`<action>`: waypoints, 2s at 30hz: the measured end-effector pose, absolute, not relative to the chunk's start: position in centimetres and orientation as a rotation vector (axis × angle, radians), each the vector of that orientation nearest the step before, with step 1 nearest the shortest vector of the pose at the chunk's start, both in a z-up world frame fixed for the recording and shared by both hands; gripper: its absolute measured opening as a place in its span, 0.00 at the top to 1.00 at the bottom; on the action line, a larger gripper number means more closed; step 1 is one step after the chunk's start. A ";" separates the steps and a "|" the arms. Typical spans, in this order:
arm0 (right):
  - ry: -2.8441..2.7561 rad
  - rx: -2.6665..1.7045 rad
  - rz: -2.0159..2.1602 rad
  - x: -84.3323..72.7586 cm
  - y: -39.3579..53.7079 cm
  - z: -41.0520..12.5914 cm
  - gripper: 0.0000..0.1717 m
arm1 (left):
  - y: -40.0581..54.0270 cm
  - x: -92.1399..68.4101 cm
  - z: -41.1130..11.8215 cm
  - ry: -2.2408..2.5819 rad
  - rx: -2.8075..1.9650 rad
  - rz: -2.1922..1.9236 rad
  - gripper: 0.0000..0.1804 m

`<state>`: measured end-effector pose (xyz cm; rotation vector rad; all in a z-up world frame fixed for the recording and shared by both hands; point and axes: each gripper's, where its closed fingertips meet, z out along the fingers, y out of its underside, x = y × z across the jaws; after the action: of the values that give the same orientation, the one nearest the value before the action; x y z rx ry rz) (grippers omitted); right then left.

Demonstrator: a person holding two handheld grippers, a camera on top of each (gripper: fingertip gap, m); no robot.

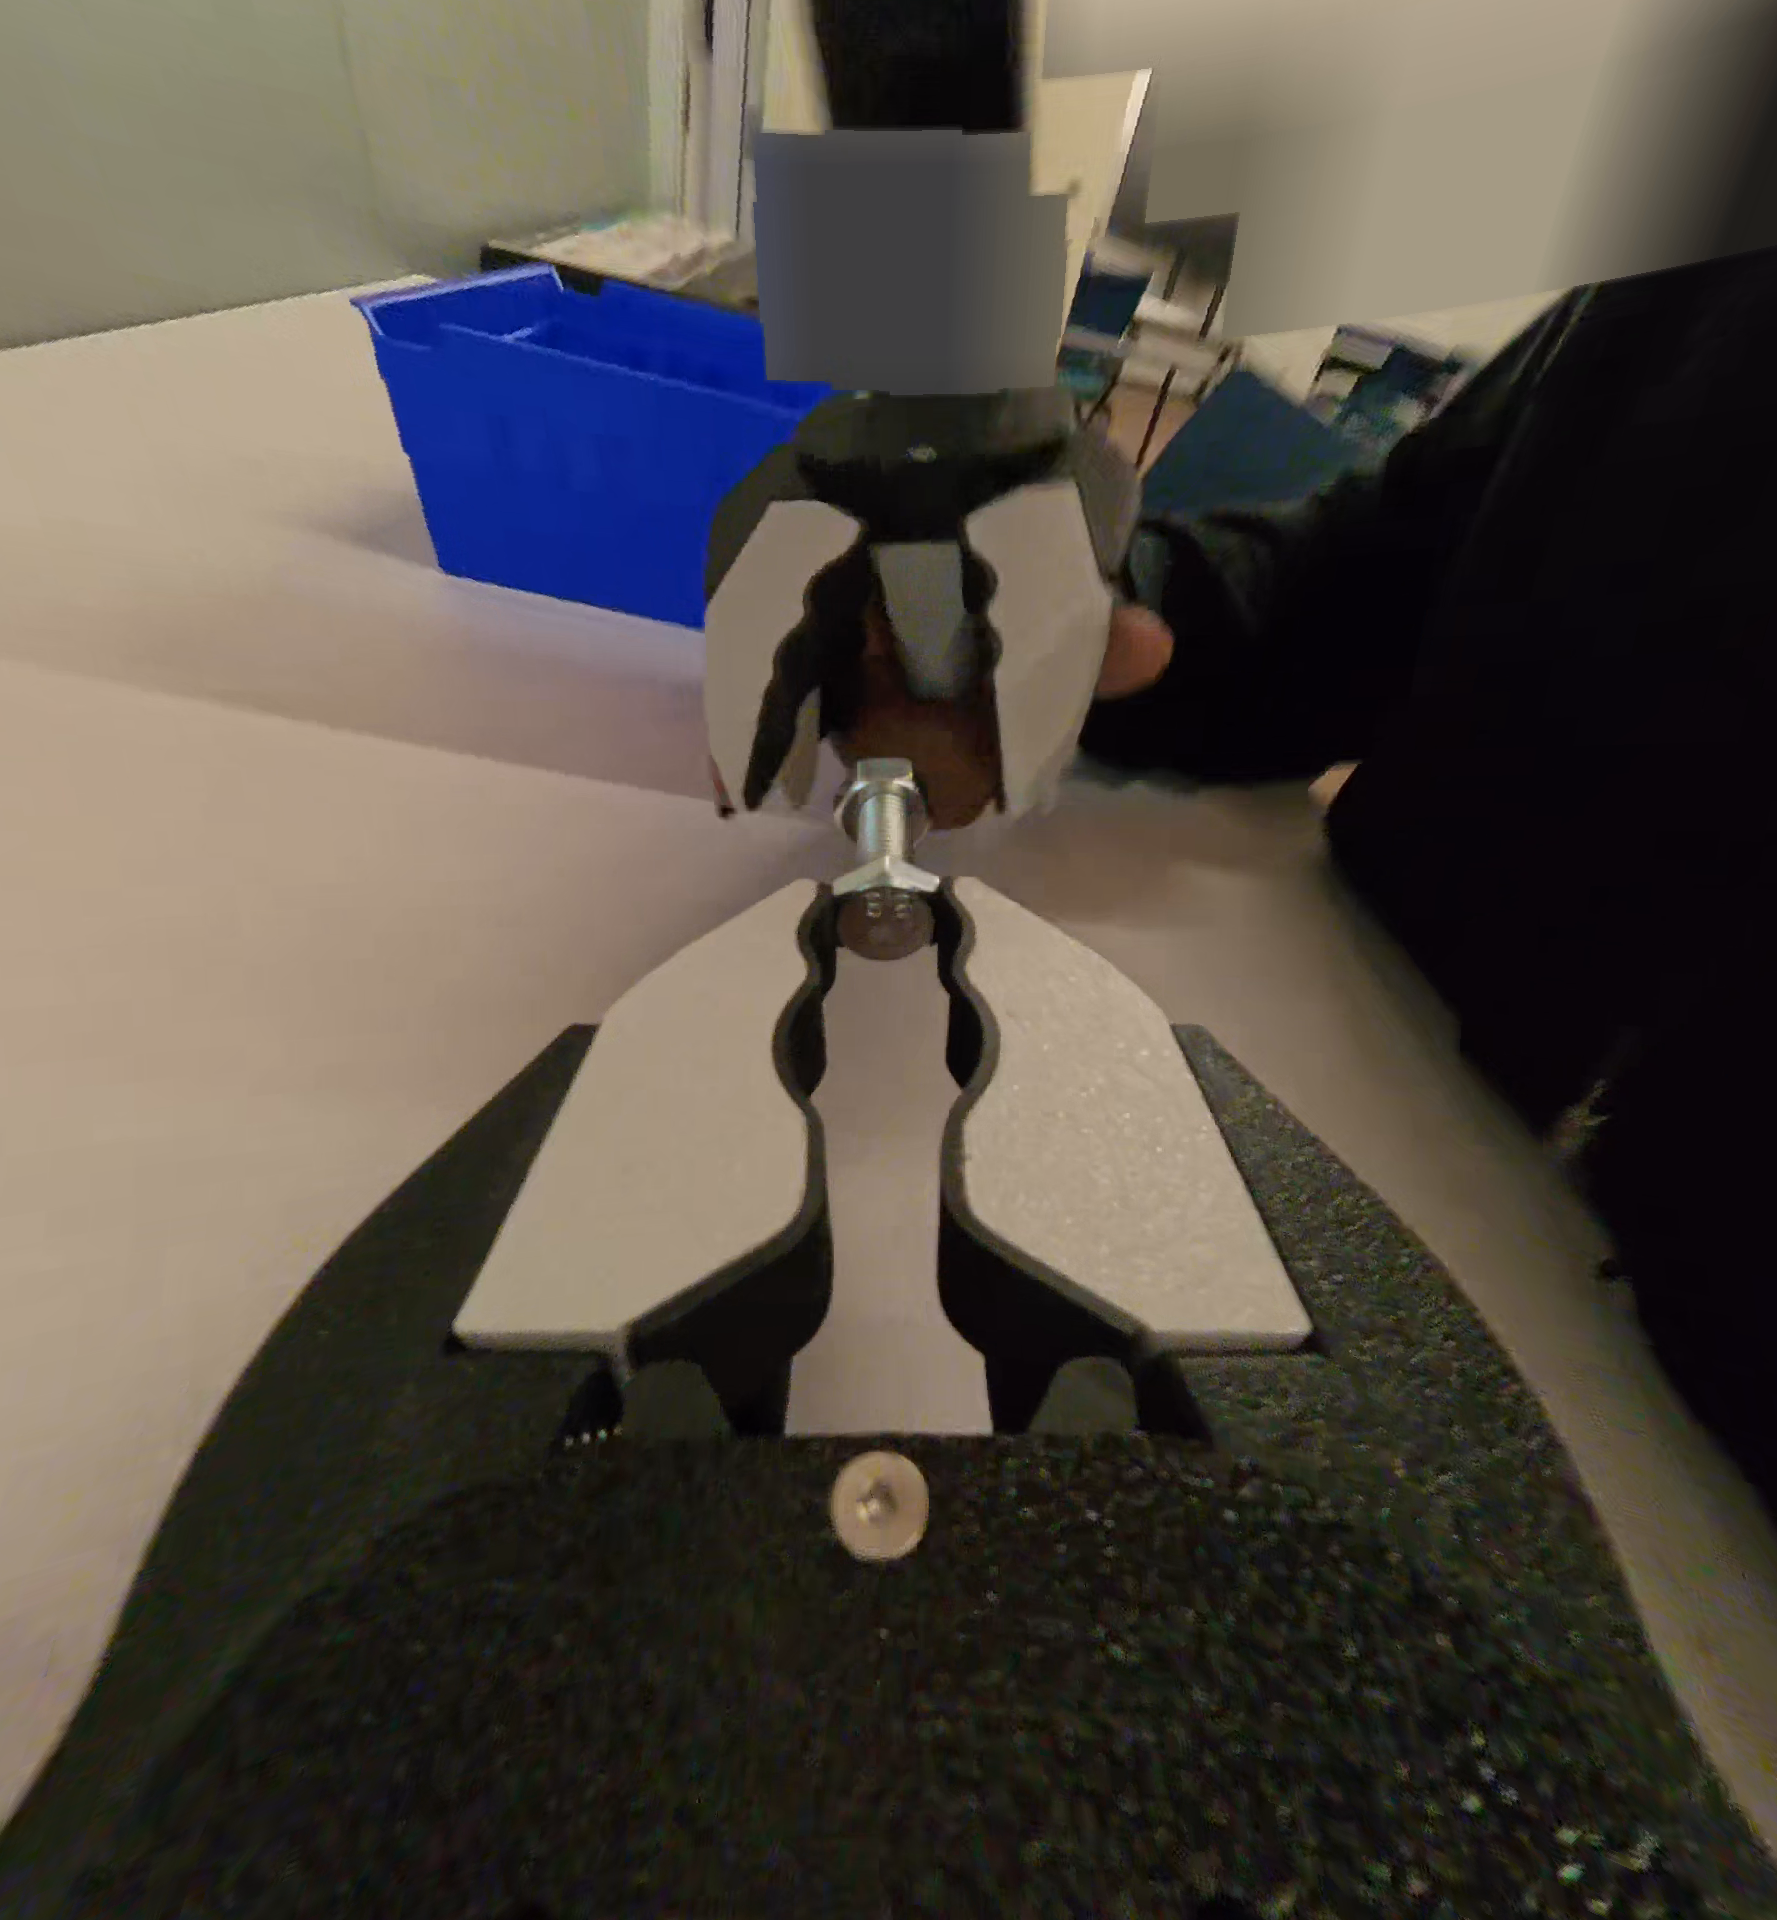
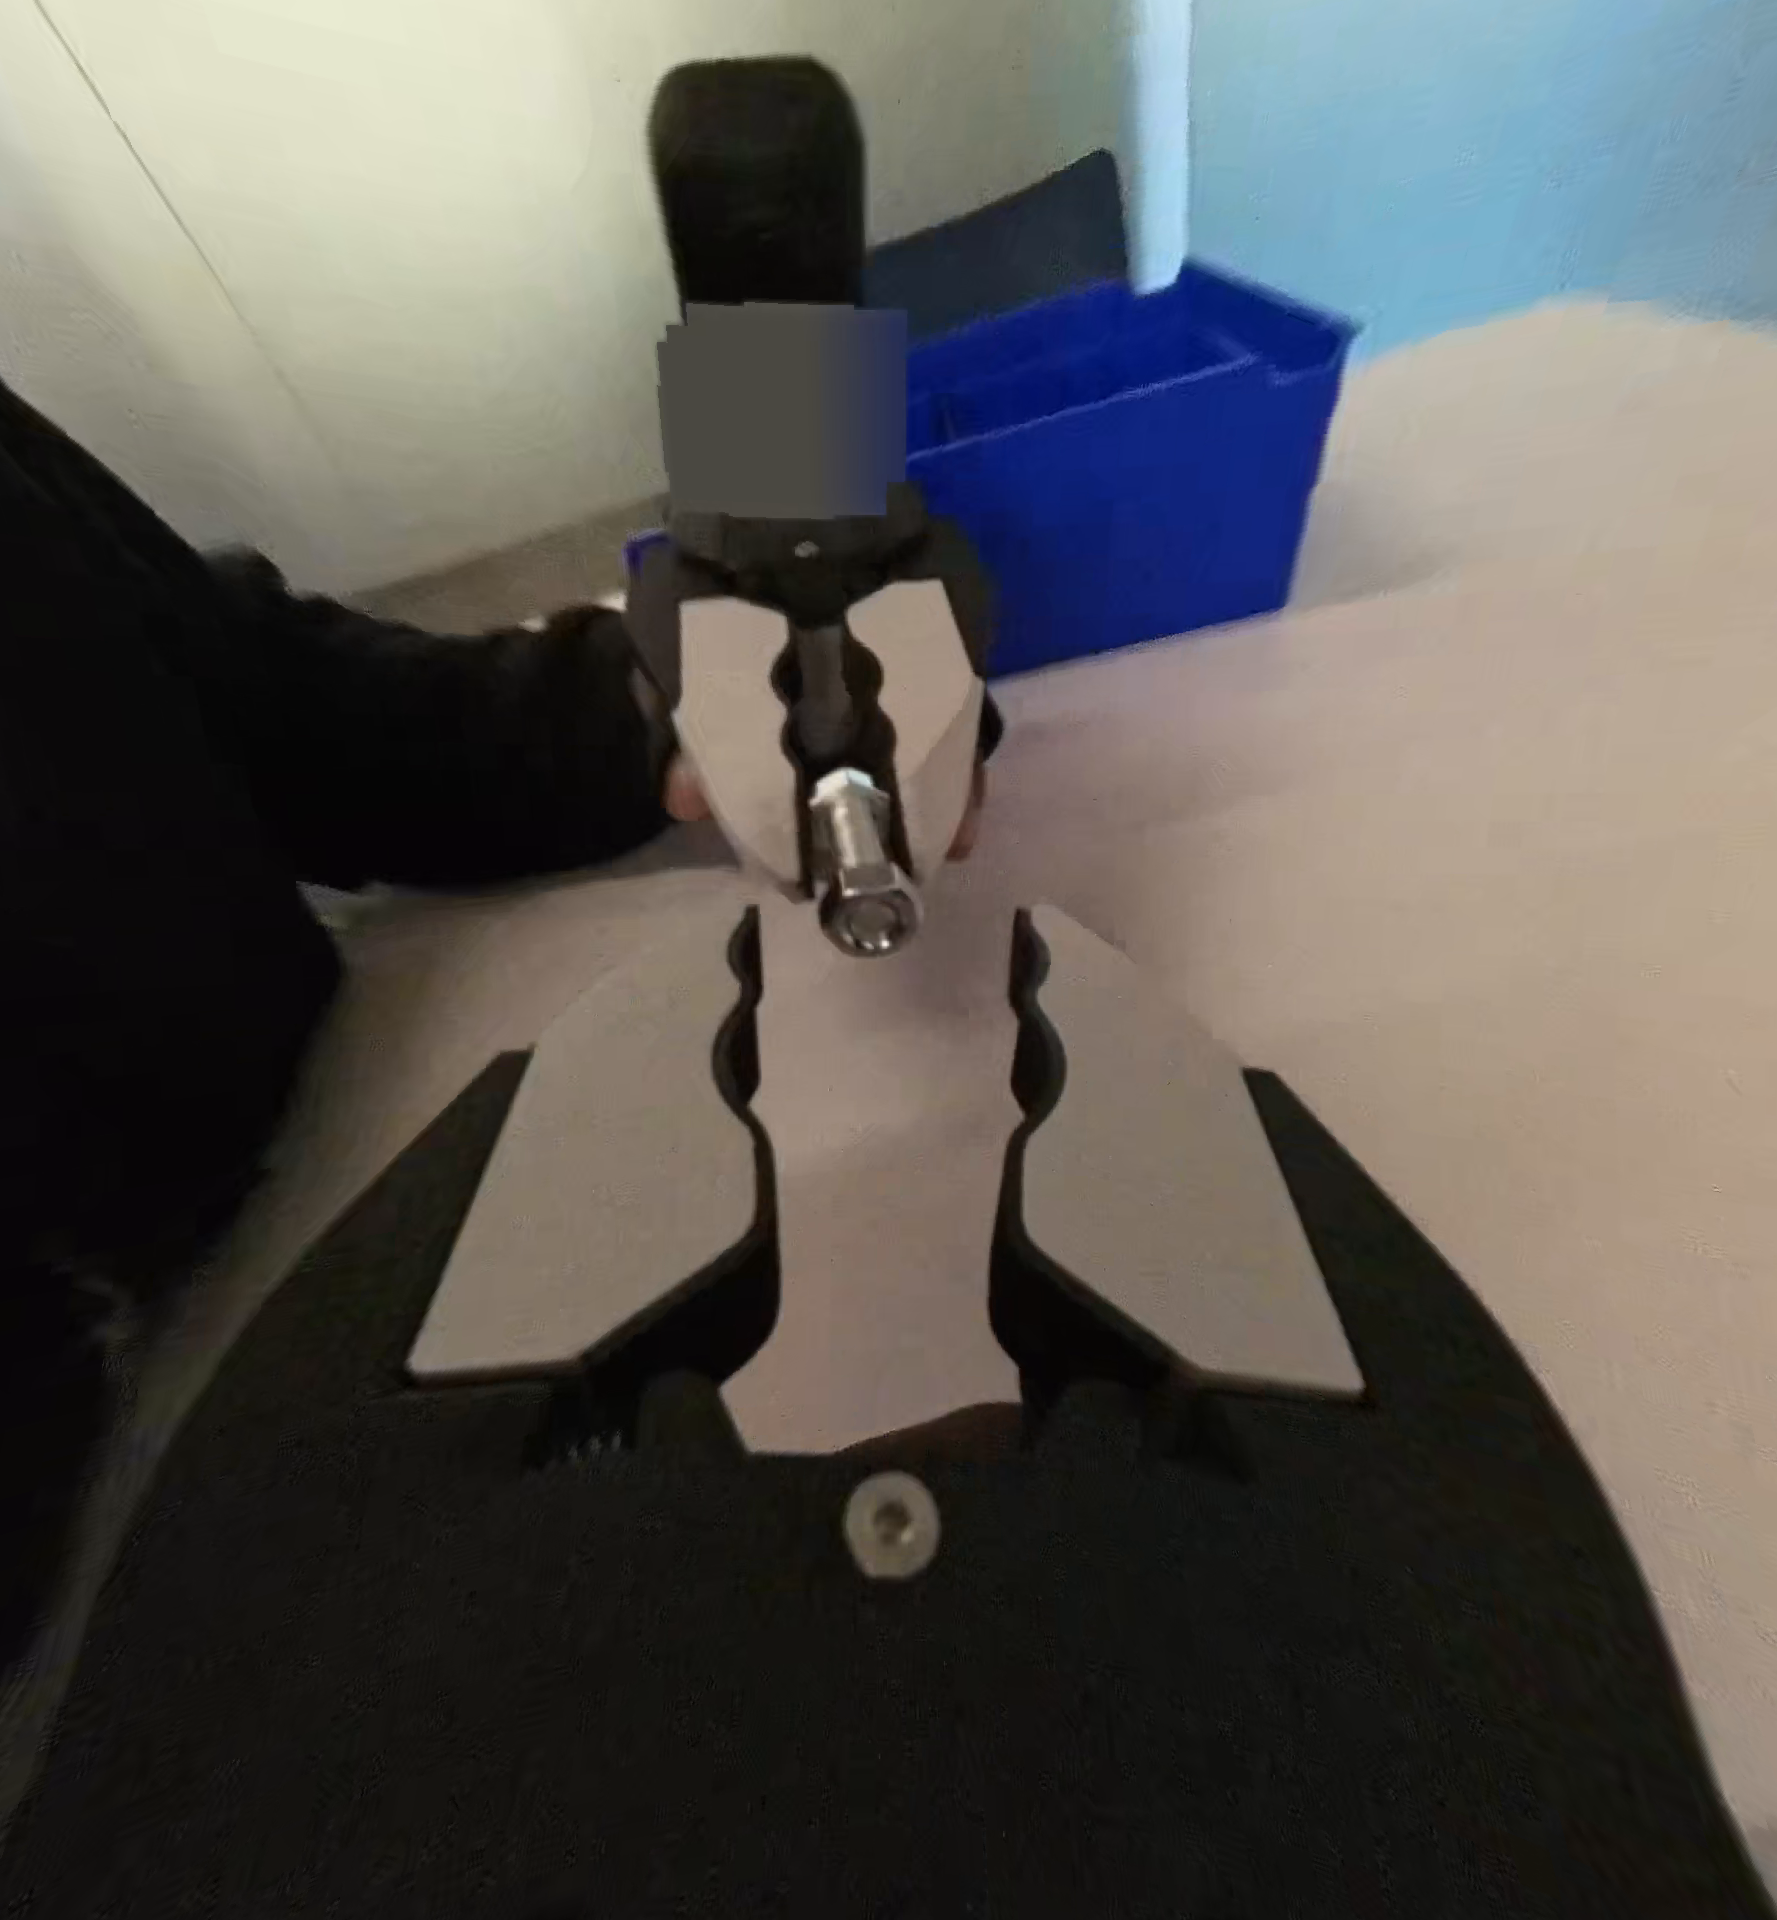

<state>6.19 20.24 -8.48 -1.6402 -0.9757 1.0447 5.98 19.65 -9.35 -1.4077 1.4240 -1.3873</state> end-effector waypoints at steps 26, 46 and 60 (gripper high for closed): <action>-0.788 -1.765 1.486 5.8 19.7 -8.2 0.80 | 18.7 6.0 -9.3 1.468 -1.373 -1.421 0.90; -1.164 -1.761 0.995 5.0 18.3 -11.0 0.89 | 18.0 5.8 -11.1 1.635 -1.367 -1.239 0.90; -1.157 -1.374 0.535 5.9 20.3 -7.8 0.84 | 19.3 5.4 -7.7 1.278 -1.451 -1.672 0.90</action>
<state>5.94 20.25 -7.77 -1.3735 -1.1565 0.5346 5.42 19.29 -7.67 -1.4511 1.2782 -1.6715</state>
